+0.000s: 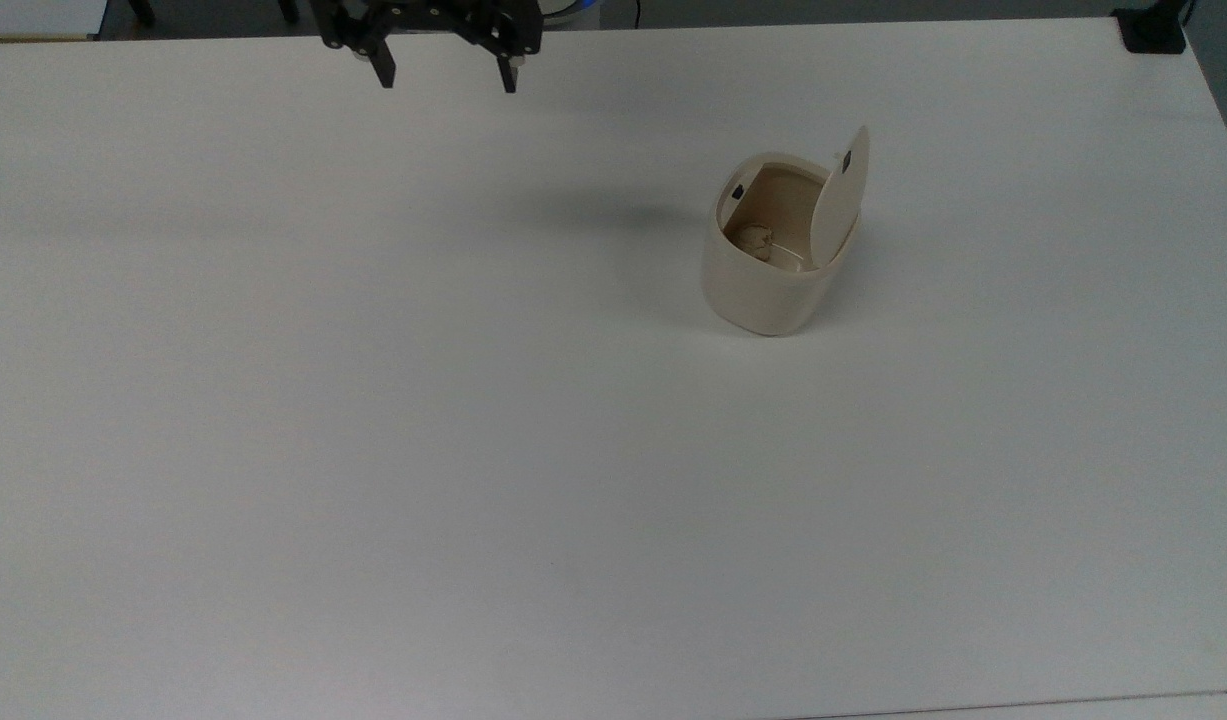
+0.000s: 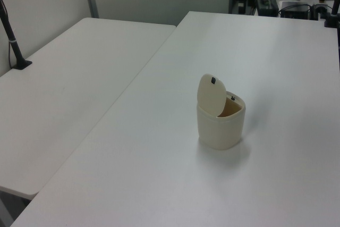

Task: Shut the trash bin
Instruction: 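Move the open gripper toward the cream trash bin's raised lid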

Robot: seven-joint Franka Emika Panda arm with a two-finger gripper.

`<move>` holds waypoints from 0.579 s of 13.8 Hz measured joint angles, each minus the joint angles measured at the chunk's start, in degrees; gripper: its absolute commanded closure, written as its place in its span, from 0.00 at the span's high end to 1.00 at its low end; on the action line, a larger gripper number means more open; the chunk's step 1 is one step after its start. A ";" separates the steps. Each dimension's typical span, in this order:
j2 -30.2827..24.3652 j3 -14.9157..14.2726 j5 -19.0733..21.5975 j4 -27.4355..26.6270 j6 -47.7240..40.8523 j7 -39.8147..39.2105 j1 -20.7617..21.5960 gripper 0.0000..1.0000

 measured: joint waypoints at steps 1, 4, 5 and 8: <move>0.03 0.10 0.01 0.00 0.23 -0.59 1.13 0.70; 0.05 0.30 0.01 0.01 0.40 -7.42 6.10 0.16; 0.06 0.35 0.01 0.02 0.59 -11.42 7.56 0.08; 0.06 0.41 1.90 0.33 2.88 -18.83 9.72 0.00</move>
